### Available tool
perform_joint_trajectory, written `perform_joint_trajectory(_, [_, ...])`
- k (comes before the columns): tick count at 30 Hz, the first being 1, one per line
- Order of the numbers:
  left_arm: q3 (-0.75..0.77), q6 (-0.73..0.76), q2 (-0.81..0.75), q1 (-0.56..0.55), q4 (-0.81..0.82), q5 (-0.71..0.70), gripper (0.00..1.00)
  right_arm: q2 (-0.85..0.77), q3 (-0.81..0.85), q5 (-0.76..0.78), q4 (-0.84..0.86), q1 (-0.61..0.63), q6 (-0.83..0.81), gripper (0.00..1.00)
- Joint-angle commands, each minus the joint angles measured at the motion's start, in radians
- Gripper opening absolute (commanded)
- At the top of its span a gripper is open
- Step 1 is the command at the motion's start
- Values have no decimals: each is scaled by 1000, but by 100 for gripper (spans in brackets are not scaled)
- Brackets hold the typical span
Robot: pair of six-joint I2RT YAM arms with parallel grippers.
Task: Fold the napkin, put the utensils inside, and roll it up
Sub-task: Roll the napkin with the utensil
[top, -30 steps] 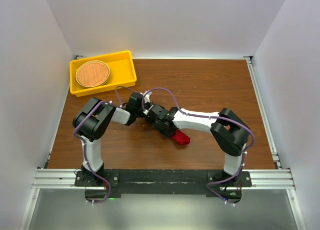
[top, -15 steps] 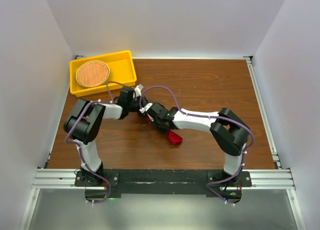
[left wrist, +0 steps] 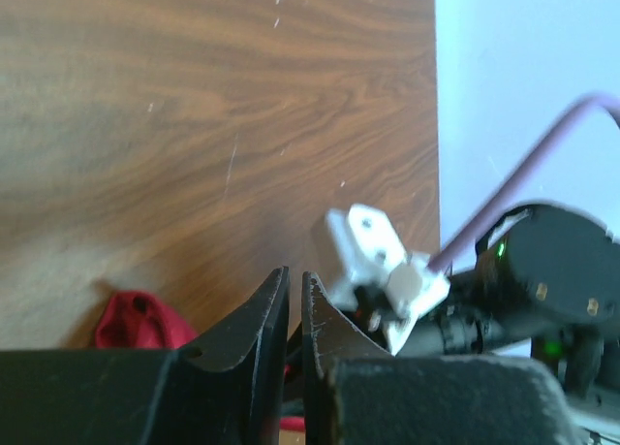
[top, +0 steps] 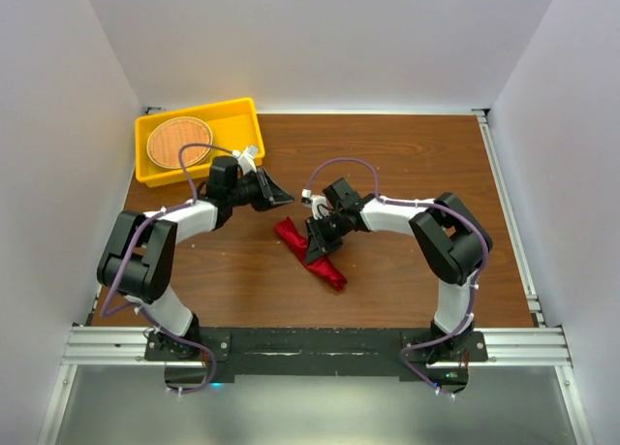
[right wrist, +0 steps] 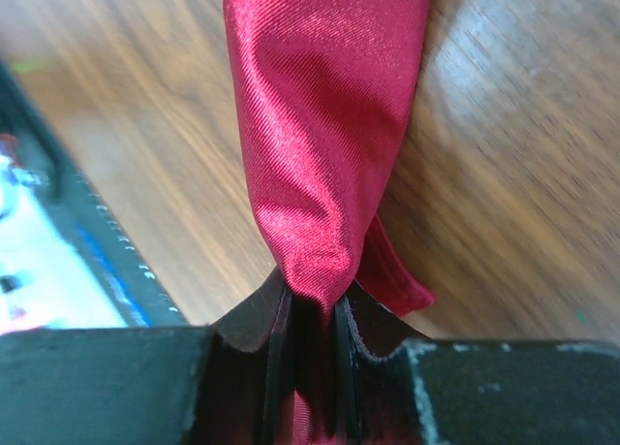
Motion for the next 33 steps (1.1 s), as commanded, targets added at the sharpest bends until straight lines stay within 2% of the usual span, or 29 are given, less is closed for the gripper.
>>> perform_joint_trajectory(1, [-64, -80, 0, -47, 149, 35, 15, 39, -69, -187, 173, -60, 122, 0])
perform_joint_trajectory(6, [-109, -197, 90, -141, 338, 32, 12, 55, -118, -211, 223, -121, 133, 0])
perform_joint_trajectory(12, [-144, -203, 175, -159, 431, 11, 8, 49, -153, -225, 241, -164, 136, 0])
perform_joint_trajectory(19, [-124, -154, 287, -158, 450, -12, 4, 35, -161, -204, 212, -167, 116, 0])
perform_joint_trajectory(24, [-107, -114, 321, -158, 403, -31, 3, 3, -136, -125, 79, -166, 44, 11])
perform_joint_trajectory(29, [-112, -93, 335, -155, 370, -41, 2, -60, -104, -61, -36, -166, 1, 32])
perform_joint_trajectory(33, [-106, -91, 342, -155, 361, -44, 2, -119, -102, -21, -122, -166, -24, 43])
